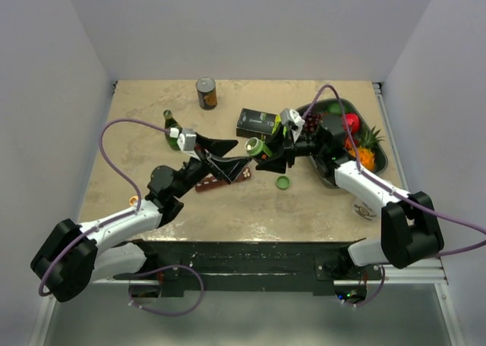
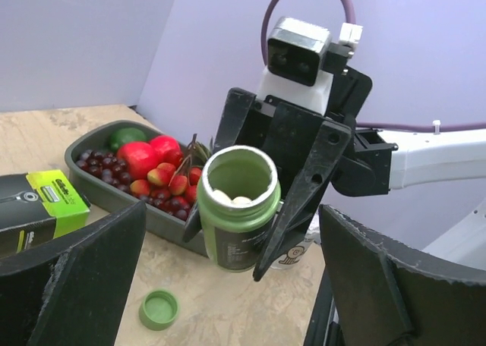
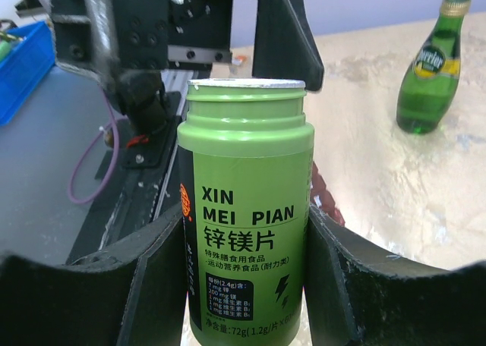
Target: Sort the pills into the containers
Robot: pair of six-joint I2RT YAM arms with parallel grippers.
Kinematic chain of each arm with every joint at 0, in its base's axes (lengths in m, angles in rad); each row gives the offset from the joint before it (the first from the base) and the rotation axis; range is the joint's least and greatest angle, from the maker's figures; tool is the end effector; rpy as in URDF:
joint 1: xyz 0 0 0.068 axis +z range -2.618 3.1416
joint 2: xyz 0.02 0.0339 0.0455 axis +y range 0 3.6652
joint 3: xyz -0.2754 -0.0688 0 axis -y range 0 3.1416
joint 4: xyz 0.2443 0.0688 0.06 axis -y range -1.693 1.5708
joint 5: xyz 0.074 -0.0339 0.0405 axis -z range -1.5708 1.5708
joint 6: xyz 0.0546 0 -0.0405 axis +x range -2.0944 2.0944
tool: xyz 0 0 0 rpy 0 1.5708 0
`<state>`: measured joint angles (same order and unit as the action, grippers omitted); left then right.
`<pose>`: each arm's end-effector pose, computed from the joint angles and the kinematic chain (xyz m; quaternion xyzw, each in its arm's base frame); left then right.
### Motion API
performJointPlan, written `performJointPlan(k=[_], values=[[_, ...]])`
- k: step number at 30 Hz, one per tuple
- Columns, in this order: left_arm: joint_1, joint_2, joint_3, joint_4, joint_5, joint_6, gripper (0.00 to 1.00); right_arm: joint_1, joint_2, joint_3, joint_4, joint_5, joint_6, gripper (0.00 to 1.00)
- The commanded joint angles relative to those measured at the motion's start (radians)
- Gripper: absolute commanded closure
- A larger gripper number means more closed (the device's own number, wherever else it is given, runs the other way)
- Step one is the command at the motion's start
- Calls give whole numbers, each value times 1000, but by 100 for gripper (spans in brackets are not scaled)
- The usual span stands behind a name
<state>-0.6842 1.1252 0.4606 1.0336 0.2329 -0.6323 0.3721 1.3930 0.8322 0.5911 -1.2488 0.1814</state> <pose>0.1851 -0.1673 0.3044 0.1104 0.5589 -0.5531 0.6079 0.2619 0.1578 0.3082 -0.4715 0.5224 0.5507 0.4489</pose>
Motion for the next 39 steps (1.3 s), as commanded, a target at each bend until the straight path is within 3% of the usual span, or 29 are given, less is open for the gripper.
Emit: performJointPlan(k=[1, 6, 10, 15, 19, 24, 30, 31, 32, 39], values=[[-6, -10, -37, 135, 52, 101, 1, -25, -37, 65, -128, 9, -134, 98], [-6, 11, -168, 250, 123, 135, 0, -59, -51, 64, -128, 11, -138, 98], [-14, 121, -111, 88, 170, 203, 2, -88, -57, 87, -197, 29, -177, 98], [-84, 260, 22, -171, 103, 275, 7, -159, -86, 100, -221, 55, -177, 98], [-126, 384, 91, -202, 42, 226, 14, -190, -94, 100, -232, 77, -177, 98], [-207, 493, 165, -222, -52, 241, 16, -203, -95, 100, -234, 81, -177, 98], [-241, 640, 343, -409, -257, 59, 41, -217, -97, 99, -234, 84, -177, 98], [-247, 656, 349, -409, -282, 21, 57, -219, -98, 97, -235, 83, -177, 98], [-252, 660, 360, -441, -343, -3, 62, -223, -98, 97, -235, 83, -175, 98], [-281, 746, 509, -684, -530, -128, 66, -226, -100, 94, -223, 81, -172, 98]])
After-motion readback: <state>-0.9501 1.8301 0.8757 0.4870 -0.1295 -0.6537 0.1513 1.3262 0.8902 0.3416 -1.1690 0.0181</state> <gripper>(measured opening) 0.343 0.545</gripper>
